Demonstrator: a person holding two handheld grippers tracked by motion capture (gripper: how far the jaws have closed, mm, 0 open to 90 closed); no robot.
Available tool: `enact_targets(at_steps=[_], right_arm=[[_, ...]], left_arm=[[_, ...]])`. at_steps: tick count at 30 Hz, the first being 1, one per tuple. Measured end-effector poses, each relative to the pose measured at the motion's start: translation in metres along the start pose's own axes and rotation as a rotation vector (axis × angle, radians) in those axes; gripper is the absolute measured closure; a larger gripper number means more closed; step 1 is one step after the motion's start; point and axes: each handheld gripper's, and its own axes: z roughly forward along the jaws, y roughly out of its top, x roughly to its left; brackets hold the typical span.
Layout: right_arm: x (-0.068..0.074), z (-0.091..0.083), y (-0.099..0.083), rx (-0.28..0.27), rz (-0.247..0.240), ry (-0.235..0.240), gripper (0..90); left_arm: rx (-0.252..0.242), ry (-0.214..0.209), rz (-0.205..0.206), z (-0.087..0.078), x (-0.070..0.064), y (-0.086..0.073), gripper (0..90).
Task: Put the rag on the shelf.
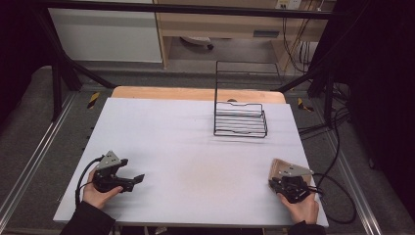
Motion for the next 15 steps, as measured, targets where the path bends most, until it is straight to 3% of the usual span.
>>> enact_targets(at_steps=[8, 15], right_arm=[[-0.0023, -0.0020, 0.0022, 0.002, 0.048, 0.007, 84.8], [-0.0081, -0.0086, 0.0049, -0.044, 0.118, 0.030, 85.3]], left_arm=[[-0.001, -0.006, 0.003, 0.0001, -0.0004, 0.0001, 9.7], [-0.004, -0.004, -0.003, -0.0007, 0.0002, -0.0002, 9.9]])
